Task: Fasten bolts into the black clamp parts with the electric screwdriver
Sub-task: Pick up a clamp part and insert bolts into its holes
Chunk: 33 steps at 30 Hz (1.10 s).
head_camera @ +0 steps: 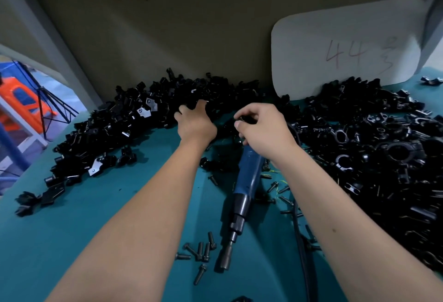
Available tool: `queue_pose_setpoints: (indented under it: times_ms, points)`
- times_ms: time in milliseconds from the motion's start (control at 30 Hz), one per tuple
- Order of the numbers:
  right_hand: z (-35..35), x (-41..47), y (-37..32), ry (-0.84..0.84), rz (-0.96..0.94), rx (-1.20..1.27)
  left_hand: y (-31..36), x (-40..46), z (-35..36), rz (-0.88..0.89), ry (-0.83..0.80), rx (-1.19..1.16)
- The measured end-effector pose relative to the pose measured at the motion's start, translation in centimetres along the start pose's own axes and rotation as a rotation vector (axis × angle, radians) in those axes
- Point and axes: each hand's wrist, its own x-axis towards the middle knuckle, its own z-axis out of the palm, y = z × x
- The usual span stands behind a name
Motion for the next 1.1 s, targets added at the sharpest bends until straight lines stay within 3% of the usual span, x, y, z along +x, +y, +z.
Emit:
queue_pose_setpoints:
  times_ms: [267,400,533,667,767,800,900,967,1100]
  points:
    - [-0.2,-1.3,0.1,-0.003,-0.001,0.007,-0.2,-1.4,0.4,0.145,0.118,-0.029]
    - [-0.3,-1.8,0.3,0.009,-0.002,0.077,-0.8,-1.2,-0.5,0.008,0.064,-0.257]
    - [-0.9,-2.4,1.0,0.012,-0.01,0.112,-0.6,-0.6,-0.9,-0.052,-0.145,-0.225]
    - [-1.8,-3.4,1.8,0.032,-0.015,0.173,-0.7,-1.4,-1.0,-0.038,0.07,-0.381]
    - [-3.3,-4.0,2.2,0.049,-0.055,0.191,-0.3,-3.1,-2.5,-0.041,0.194,-0.777]
    - [-3.9,-4.3,2.3,0.053,-0.067,0.225,0.1,-4.1,-3.2,-0.044,0.126,-0.992]
    - [-5.5,-5.0,2.2,0.049,-0.088,0.37,0.9,-8.3,-4.5,0.046,-0.303,-1.543]
    - [-6.1,-5.6,2.2,0.044,-0.086,0.405,0.8,-11.2,-4.4,0.133,-0.482,-1.7]
    - [-6.1,-6.5,2.3,-0.026,-0.017,0.531,0.3,-15.0,-3.7,0.106,-0.584,-1.887]
